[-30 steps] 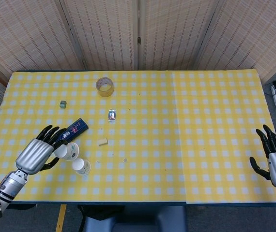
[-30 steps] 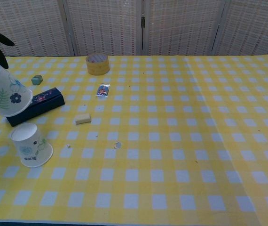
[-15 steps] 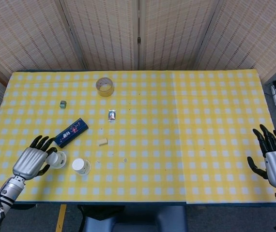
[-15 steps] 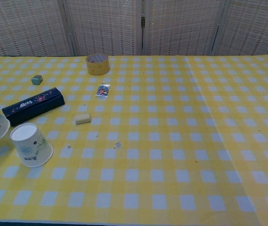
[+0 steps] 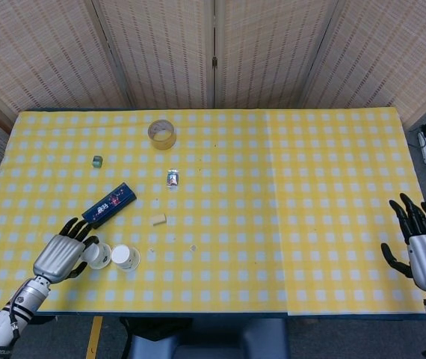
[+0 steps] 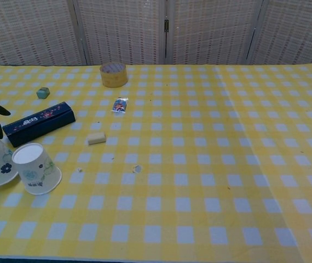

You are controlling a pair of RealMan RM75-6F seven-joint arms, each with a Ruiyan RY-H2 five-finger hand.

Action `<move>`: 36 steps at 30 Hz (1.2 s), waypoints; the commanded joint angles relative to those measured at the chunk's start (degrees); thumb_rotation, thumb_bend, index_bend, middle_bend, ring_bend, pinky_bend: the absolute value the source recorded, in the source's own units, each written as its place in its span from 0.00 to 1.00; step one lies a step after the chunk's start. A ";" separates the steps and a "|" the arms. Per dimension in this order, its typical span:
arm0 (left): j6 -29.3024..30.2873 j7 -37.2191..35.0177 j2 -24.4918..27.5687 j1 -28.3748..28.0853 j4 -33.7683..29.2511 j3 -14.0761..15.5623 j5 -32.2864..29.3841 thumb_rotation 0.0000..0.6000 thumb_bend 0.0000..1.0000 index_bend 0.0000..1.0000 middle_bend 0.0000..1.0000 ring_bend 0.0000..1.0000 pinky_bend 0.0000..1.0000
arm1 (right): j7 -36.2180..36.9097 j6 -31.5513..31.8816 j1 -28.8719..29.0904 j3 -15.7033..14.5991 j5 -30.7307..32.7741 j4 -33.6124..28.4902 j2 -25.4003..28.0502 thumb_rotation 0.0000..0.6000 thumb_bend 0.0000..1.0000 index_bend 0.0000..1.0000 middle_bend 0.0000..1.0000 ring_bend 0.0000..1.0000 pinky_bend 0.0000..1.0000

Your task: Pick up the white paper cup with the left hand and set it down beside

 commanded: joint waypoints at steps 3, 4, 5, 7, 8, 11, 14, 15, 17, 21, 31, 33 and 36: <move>-0.39 0.51 -0.38 -0.16 0.21 -0.02 -0.32 1.00 0.42 0.35 0.11 0.07 0.04 | 0.07 -0.01 -0.02 0.02 0.13 0.06 -0.04 1.00 0.40 0.00 0.00 0.10 0.00; -0.37 0.72 -0.45 -0.15 0.23 -0.02 -0.39 1.00 0.42 0.35 0.11 0.07 0.04 | 0.08 -0.03 -0.02 0.02 0.18 0.06 -0.03 1.00 0.40 0.00 0.00 0.10 0.00; -0.34 0.92 -0.49 -0.15 0.21 -0.02 -0.42 1.00 0.42 0.35 0.11 0.07 0.04 | 0.07 -0.06 -0.03 0.01 0.21 0.05 0.00 1.00 0.40 0.00 0.00 0.10 0.00; -0.32 1.18 -0.48 -0.13 0.01 0.00 -0.48 1.00 0.42 0.33 0.11 0.07 0.04 | 0.00 -0.05 -0.06 -0.02 0.23 0.00 0.05 1.00 0.40 0.00 0.00 0.10 0.00; -0.32 1.27 -0.47 -0.14 -0.09 0.00 -0.50 1.00 0.42 0.33 0.11 0.07 0.04 | -0.01 -0.05 -0.07 -0.03 0.24 -0.02 0.05 1.00 0.40 0.00 0.00 0.10 0.00; -0.51 1.58 -0.49 -0.18 -0.17 0.07 -0.64 1.00 0.42 0.31 0.11 0.07 0.04 | 0.02 -0.09 -0.06 -0.04 0.26 -0.03 0.03 1.00 0.40 0.00 0.00 0.10 0.00; -0.85 1.97 -0.58 -0.19 -0.20 0.13 -1.18 1.00 0.42 0.30 0.11 0.07 0.04 | 0.04 -0.12 -0.09 -0.06 0.33 -0.01 0.03 1.00 0.40 0.00 0.00 0.10 0.00; -0.99 2.12 -0.56 -0.21 -0.25 0.16 -1.37 1.00 0.42 0.28 0.11 0.07 0.03 | 0.04 -0.12 -0.10 -0.06 0.35 -0.02 0.04 1.00 0.40 0.00 0.00 0.10 0.00; -1.26 2.54 -0.49 -0.23 -0.50 0.21 -1.89 1.00 0.42 0.26 0.11 0.06 0.03 | 0.03 -0.07 -0.13 -0.07 0.35 -0.03 0.08 1.00 0.40 0.00 0.00 0.10 0.00; -1.05 2.50 0.81 -0.18 -1.87 -0.16 -2.80 1.00 0.42 0.21 0.11 0.06 0.02 | -0.03 -0.10 -0.17 -0.09 0.40 -0.16 0.21 1.00 0.40 0.00 0.00 0.10 0.00; 10.92 -8.43 3.83 3.97 -1.40 -6.47 -5.32 1.00 0.42 0.15 0.11 0.06 0.03 | 0.69 -0.50 -0.15 0.10 1.02 -0.45 0.78 1.00 0.39 0.00 0.00 0.10 0.00; 13.45 -9.77 3.43 5.44 -0.30 -7.25 -6.44 1.00 0.42 0.15 0.11 0.06 0.03 | 1.98 -1.26 0.03 -0.11 1.06 -0.50 0.98 1.00 0.40 0.00 0.00 0.10 0.00; 17.73 -10.66 2.44 8.09 1.24 -7.38 -6.68 1.00 0.42 0.15 0.10 0.06 0.03 | 3.32 -2.03 0.28 -0.28 1.07 -0.30 1.12 1.00 0.40 0.00 0.00 0.10 0.00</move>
